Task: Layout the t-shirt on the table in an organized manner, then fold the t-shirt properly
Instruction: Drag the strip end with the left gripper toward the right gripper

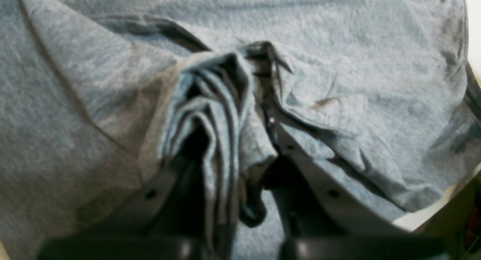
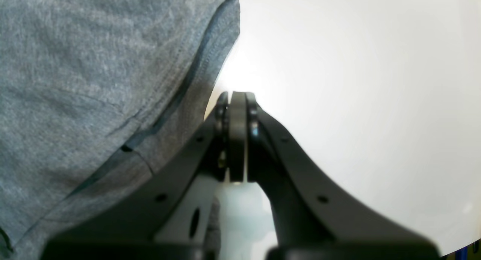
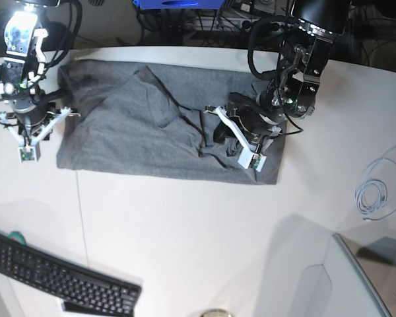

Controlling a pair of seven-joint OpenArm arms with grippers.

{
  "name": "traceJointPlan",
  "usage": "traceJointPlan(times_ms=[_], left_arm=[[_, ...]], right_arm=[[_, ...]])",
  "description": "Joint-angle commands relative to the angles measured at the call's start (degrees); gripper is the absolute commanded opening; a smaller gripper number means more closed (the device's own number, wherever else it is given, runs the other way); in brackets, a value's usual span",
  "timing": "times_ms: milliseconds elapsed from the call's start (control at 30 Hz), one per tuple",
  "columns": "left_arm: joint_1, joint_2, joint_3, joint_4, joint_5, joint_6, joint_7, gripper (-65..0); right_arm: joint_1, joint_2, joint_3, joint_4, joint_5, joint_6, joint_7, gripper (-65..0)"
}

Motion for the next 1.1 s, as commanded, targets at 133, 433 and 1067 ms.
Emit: traceJointPlan(times_ms=[133,433,1067], left_arm=[[-0.71,-0.23,-0.52,3.58,-0.51,-0.24,3.68,-65.0],[-1.14,-0.23,-0.16,3.66,-0.51,-0.24,3.86,-65.0],[-1.41,-0.31,0.01,3.14,-0.51,-0.24,3.86,-65.0]], right_arm=[[0.38,0.48,0.15,1.03,0.12,-0.14,1.11,-65.0],[0.38,0.39,0.15,0.94,0.12,-0.14,1.11,-65.0],[1.17,0.39,0.15,0.68,0.12,-0.14,1.11,-65.0]])
